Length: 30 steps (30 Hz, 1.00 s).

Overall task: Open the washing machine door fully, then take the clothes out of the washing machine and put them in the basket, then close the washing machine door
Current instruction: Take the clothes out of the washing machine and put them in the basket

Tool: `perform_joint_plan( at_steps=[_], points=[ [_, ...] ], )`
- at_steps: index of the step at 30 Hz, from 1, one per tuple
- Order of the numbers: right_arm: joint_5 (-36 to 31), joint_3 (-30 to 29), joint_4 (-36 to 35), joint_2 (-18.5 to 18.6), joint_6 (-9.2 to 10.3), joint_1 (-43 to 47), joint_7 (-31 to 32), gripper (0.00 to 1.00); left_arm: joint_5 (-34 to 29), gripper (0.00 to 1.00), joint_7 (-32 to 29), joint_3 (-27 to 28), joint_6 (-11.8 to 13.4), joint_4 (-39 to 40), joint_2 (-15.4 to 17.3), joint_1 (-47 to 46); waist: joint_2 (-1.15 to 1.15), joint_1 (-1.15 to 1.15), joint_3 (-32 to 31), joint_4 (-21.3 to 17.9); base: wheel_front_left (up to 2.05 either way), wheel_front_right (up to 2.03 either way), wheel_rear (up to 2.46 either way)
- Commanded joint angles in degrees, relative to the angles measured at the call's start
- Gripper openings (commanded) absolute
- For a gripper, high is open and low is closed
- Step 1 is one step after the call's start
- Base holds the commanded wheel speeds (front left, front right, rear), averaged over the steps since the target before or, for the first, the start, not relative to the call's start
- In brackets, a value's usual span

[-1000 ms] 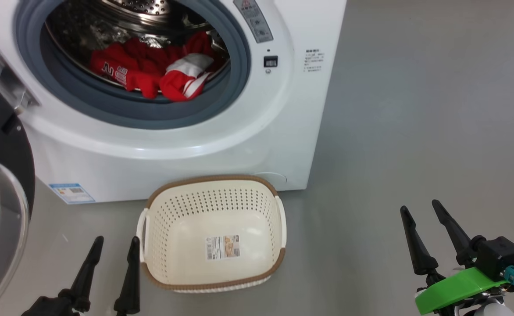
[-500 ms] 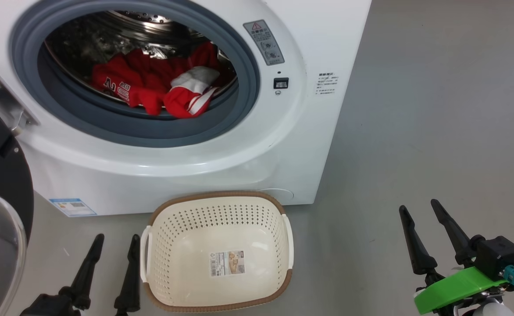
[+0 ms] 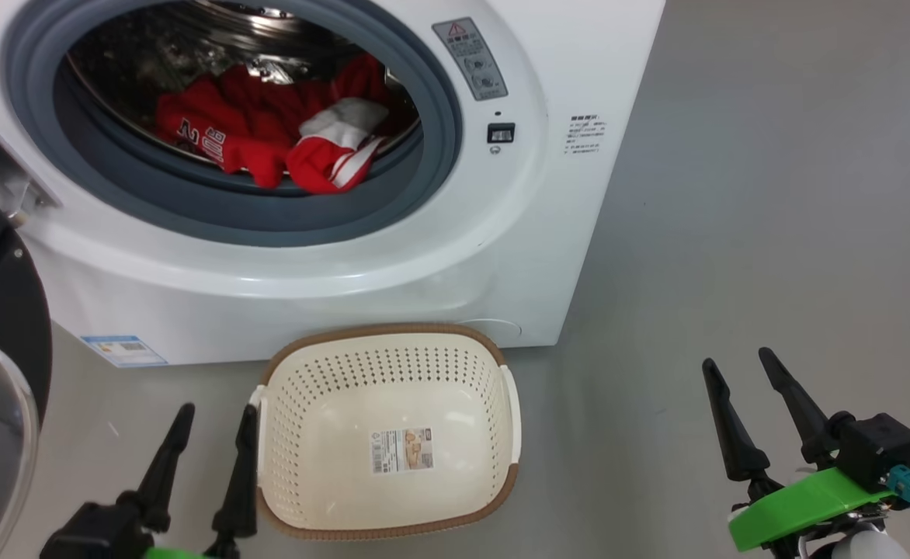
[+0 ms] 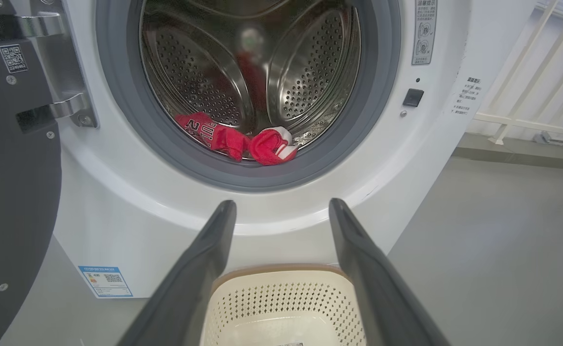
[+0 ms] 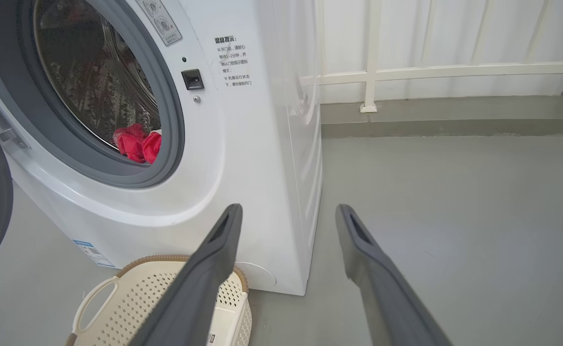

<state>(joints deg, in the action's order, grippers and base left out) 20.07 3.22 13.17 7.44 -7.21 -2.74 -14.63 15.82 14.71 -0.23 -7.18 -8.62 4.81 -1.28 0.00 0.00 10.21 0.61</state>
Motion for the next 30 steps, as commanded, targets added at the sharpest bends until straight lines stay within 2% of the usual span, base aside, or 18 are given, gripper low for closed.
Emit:
perform_joint_plan(
  at_steps=[1,7,15,23,30],
  points=[
    [-0.58,1.52,-1.6,0.44,-0.28,-2.31,-0.37,1.0,0.08,1.0,0.29,1.24,-0.31,0.74,0.72,-3.18,0.0,0.0,1.05,-0.13,0.0,0.0,0.0],
    [-0.64,1.61,-2.05,-0.03,-0.28,-3.85,-0.37,1.0,-0.25,1.0,0.29,-0.15,-0.31,-1.52,1.57,-8.97,0.0,0.0,4.04,-0.41,0.0,0.0,0.0],
    [-0.71,1.83,-2.44,-1.06,-0.28,-6.68,-0.37,1.0,-0.22,1.0,0.29,-3.75,-0.31,-9.26,4.51,-23.32,0.0,0.0,9.18,-1.8,0.0,0.0,0.0],
    [-0.73,2.06,-2.8,-1.83,-0.28,-8.56,-0.37,1.0,1.9,1.0,-0.12,-8.95,-0.31,-23.6,8.01,-39.02,0.0,0.0,13.15,-3.41,0.0,0.0,0.0],
    [-0.84,2.49,-3.69,-2.05,-0.28,-10.62,-0.37,1.0,4.49,1.0,-1.96,-13.76,-0.31,-35.93,9.39,-53.59,0.0,0.0,16.9,-4.21,0.0,0.0,0.0]
  ],
)
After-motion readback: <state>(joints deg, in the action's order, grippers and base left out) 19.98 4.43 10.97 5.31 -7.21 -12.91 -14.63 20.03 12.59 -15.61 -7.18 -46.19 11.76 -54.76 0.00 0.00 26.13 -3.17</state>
